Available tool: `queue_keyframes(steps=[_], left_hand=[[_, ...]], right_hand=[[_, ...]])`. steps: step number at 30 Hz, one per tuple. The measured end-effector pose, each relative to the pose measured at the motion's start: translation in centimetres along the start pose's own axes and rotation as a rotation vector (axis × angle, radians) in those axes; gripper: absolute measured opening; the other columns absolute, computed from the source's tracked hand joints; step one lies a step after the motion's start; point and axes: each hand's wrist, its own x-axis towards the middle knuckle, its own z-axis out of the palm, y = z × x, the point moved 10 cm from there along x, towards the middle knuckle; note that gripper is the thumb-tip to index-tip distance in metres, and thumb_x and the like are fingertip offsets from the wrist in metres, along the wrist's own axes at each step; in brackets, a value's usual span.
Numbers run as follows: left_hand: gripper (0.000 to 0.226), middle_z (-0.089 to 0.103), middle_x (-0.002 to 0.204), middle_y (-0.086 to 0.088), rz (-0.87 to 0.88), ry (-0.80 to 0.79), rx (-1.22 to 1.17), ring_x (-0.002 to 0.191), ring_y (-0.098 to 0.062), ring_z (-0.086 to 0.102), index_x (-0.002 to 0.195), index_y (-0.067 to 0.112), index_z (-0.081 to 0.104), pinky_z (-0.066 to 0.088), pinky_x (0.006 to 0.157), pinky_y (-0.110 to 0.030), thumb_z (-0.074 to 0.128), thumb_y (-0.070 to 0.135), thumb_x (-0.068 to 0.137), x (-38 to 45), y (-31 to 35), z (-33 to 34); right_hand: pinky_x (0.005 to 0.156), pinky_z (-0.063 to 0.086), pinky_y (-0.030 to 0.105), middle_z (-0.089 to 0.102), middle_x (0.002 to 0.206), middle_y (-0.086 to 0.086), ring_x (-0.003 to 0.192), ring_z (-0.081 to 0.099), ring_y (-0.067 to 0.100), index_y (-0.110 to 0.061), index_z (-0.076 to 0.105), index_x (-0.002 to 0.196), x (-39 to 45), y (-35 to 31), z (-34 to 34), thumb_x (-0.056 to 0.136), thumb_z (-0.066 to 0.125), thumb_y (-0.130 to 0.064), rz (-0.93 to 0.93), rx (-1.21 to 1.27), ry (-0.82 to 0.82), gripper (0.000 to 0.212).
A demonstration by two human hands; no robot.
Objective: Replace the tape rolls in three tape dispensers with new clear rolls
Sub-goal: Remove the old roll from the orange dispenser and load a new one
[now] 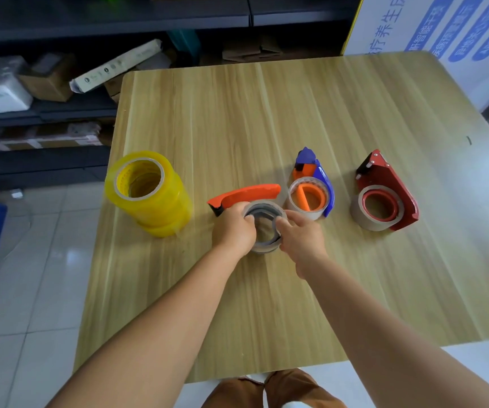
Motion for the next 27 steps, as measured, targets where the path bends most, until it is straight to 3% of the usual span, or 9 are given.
queue_keyframes(steps=[3, 11, 16, 20, 24, 27], left_hand=[[0.031, 0.064, 0.114, -0.001, -0.064, 0.048, -0.056, 0.098, -0.023, 0.061, 0.121, 0.022, 0.056, 0.052, 0.084, -0.035, 0.051, 0.012, 0.092, 0.0, -0.8, -0.4], [0.031, 0.063, 0.095, 0.002, -0.121, 0.130, 0.020, 0.080, -0.022, 0.058, 0.099, 0.024, 0.058, 0.045, 0.065, -0.028, 0.049, -0.003, 0.085, 0.8, -1.1, -1.4], [0.018, 0.063, 0.091, 0.002, -0.119, 0.159, 0.042, 0.079, -0.021, 0.060, 0.090, 0.023, 0.056, 0.048, 0.065, -0.029, 0.057, 0.006, 0.086, 0.7, -0.8, -2.0], [0.015, 0.063, 0.093, 0.003, -0.112, 0.100, -0.079, 0.080, -0.018, 0.060, 0.094, 0.025, 0.057, 0.046, 0.063, -0.026, 0.059, 0.012, 0.087, 0.4, -0.6, -1.8], [0.020, 0.064, 0.098, 0.003, -0.093, 0.072, -0.151, 0.086, -0.018, 0.060, 0.107, 0.021, 0.062, 0.050, 0.073, -0.029, 0.054, 0.019, 0.089, -0.2, 0.1, -1.9], [0.022, 0.068, 0.094, 0.002, -0.065, 0.107, -0.195, 0.088, -0.020, 0.062, 0.105, 0.018, 0.067, 0.052, 0.079, -0.032, 0.053, 0.024, 0.089, -1.0, 0.6, -2.7]], right_hand=[[0.075, 0.059, 0.042, 0.066, 0.084, -0.003, 0.073, 0.065, 0.016, -0.025, 0.065, 0.110, 0.1, -0.5, -0.1, 0.086, 0.064, -0.027, -0.010, -0.042, 0.004, 0.024], [0.073, 0.059, 0.046, 0.064, 0.080, 0.004, 0.074, 0.068, 0.024, -0.023, 0.055, 0.099, 0.6, -0.4, 1.1, 0.082, 0.065, -0.012, 0.030, -0.211, -0.067, 0.023], [0.071, 0.059, 0.040, 0.067, 0.078, 0.004, 0.071, 0.067, 0.023, -0.020, 0.060, 0.096, 1.0, -0.5, 1.3, 0.082, 0.068, -0.021, 0.006, -0.308, -0.056, 0.016], [0.062, 0.055, 0.032, 0.067, 0.076, 0.004, 0.068, 0.066, 0.021, -0.018, 0.063, 0.088, 1.0, -1.4, 1.2, 0.088, 0.056, -0.026, -0.020, -0.350, -0.039, 0.011], [0.069, 0.051, 0.033, 0.067, 0.094, 0.012, 0.081, 0.064, 0.027, -0.012, 0.060, 0.099, 0.1, -2.6, 1.6, 0.093, 0.040, -0.028, -0.069, -0.422, -0.056, 0.026], [0.082, 0.044, 0.036, 0.058, 0.114, 0.017, 0.101, 0.055, 0.032, -0.007, 0.056, 0.109, -1.3, -5.0, 2.0, 0.097, 0.032, -0.023, -0.243, -0.478, -0.055, 0.031]])
